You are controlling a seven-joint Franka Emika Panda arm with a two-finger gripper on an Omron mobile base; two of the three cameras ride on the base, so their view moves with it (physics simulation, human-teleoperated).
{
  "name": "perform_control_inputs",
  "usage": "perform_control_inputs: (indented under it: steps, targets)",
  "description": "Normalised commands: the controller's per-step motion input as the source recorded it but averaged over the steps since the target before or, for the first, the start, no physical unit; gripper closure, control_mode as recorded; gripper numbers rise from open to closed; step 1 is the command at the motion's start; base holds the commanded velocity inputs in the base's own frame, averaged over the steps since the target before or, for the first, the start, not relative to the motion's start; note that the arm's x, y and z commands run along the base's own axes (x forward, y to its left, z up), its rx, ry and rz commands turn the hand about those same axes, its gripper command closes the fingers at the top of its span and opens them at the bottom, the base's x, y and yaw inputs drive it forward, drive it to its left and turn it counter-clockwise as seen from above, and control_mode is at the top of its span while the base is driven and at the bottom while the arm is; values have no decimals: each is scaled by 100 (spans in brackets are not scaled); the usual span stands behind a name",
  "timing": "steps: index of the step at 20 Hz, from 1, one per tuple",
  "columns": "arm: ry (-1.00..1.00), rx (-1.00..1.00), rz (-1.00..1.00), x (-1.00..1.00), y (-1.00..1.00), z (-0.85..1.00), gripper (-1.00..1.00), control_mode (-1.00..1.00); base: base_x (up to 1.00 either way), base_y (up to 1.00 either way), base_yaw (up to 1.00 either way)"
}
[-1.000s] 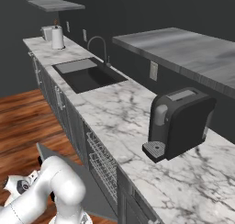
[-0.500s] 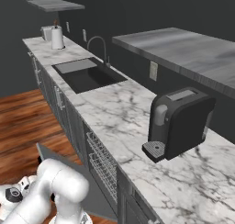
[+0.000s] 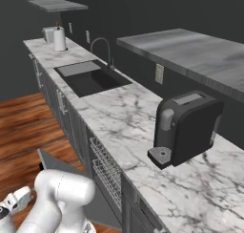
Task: Open the dishwasher door and pull out the top rack.
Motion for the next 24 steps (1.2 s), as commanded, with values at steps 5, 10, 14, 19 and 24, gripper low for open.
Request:
perform_control_inputs:
  steps: [5,10,14,19,24]
  targets:
    - [-8,1,0,0,0,100,-100,-100,0,0,0]
    - [1,2,0,0,0,100,-100,-100,0,0,0]
    - [12,3,-1,0,0,100,-100,-100,0,0,0]
    - [23,4,-5,0,-4,100,-100,-100,0,0,0]
    - [30,2,-9,0,-15,87,-100,-100,0,0,0]
